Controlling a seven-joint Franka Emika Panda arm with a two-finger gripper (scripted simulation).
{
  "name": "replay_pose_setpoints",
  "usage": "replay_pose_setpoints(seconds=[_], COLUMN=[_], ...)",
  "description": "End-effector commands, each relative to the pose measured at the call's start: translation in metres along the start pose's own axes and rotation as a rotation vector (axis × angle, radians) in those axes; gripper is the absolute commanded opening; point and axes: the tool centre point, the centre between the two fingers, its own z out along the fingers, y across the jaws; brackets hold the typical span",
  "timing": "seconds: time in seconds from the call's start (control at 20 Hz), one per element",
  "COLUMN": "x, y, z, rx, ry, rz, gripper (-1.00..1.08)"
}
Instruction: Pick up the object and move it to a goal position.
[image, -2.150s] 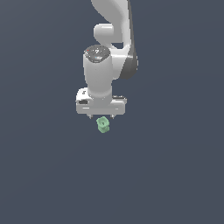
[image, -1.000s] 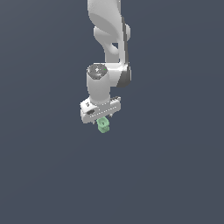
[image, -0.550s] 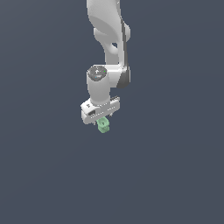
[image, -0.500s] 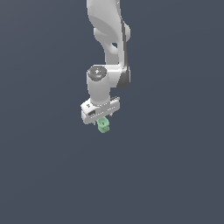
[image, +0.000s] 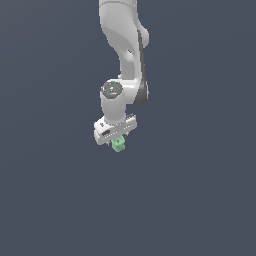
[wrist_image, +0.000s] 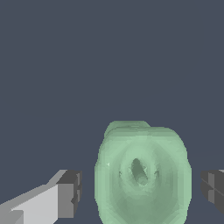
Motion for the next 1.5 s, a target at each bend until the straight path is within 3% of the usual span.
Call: replay_pose_setpoints(seconds=[0.0,0.35,0.4,1.05,1.45], x=[-0.001,0.000,0.000,0.000,0.005], y=[0.000,0.000,0.000,0.002,0.028], z=[0.012,0.026,0.026,0.026,0.025], rx=[0.000,0.000,0.000,0.000,0.000], ry=[0.000,0.000,0.000,0.000,0.000], rz=[-0.001,-0.003,-0.003,-0.003,-0.003], gripper=[1.00,1.00,-1.00,-1.00,-1.00])
